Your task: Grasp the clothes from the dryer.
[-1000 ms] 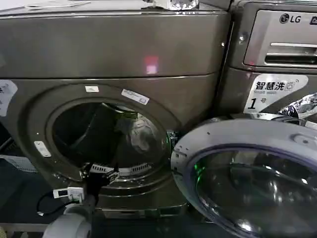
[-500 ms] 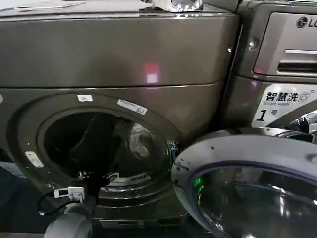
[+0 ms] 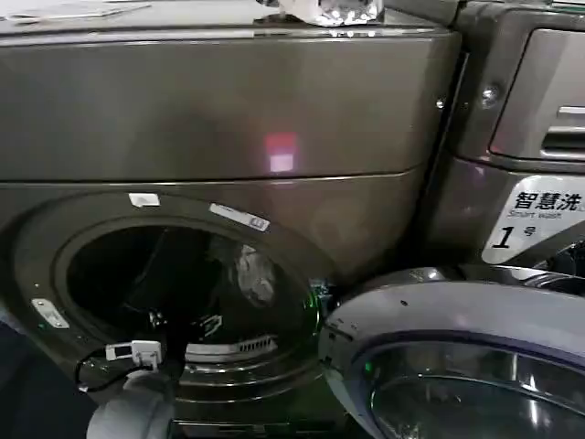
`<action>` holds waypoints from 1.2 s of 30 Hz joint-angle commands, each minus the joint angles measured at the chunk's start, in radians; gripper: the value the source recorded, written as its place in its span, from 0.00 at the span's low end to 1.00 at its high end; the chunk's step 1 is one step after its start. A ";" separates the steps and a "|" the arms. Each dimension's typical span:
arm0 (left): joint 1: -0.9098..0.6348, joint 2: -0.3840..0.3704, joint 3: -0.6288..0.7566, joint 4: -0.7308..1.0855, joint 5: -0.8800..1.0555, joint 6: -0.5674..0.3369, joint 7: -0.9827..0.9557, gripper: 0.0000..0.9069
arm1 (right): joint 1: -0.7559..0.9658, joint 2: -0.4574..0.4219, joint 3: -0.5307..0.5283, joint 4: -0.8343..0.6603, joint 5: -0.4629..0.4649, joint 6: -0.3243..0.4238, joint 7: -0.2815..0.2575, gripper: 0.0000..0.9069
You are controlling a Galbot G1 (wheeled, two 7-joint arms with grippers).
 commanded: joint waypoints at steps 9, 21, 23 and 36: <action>-0.387 -0.023 0.002 0.512 0.543 -0.085 0.417 1.00 | 0.004 0.003 -0.007 0.003 0.001 0.002 -0.003 1.00; -0.549 0.041 -0.037 0.634 1.427 -0.827 1.200 1.00 | -0.008 0.003 -0.003 0.010 0.001 0.008 -0.007 1.00; -0.566 0.044 -0.038 0.637 1.430 -0.854 1.272 1.00 | -0.008 0.004 -0.003 0.011 0.001 0.009 -0.007 1.00; -0.674 0.034 -0.017 0.761 1.374 -0.996 1.430 1.00 | -0.007 0.007 -0.006 0.017 0.000 0.011 -0.009 1.00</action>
